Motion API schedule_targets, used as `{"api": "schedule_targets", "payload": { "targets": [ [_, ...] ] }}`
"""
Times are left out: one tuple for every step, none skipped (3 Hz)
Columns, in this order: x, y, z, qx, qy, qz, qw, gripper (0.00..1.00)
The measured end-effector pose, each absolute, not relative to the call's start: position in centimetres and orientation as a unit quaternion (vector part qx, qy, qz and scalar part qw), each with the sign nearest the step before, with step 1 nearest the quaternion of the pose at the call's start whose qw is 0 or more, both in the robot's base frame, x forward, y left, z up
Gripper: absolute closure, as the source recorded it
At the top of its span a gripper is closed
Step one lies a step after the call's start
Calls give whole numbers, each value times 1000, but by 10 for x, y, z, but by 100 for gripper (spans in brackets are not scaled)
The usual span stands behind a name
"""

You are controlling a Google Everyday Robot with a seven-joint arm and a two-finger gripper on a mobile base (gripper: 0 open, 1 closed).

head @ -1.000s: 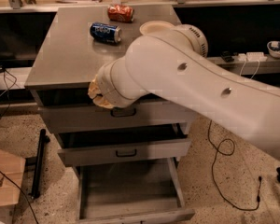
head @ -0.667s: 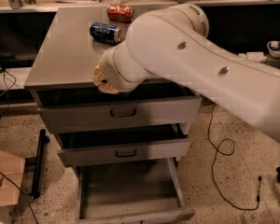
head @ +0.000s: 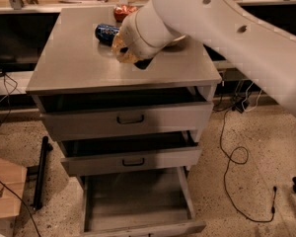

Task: Pick sponge from bottom drawer and place on counter

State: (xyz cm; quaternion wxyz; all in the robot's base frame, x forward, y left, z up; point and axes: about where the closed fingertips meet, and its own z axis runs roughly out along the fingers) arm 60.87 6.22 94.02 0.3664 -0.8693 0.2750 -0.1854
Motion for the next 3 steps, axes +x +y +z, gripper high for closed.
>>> {"api": "schedule_targets", "payload": {
  "targets": [
    [643, 53, 952, -865, 276, -188, 375, 100],
    [669, 48, 942, -861, 290, -178, 378, 100],
    [689, 41, 918, -858, 318, -159, 372, 100]
  ]
}}
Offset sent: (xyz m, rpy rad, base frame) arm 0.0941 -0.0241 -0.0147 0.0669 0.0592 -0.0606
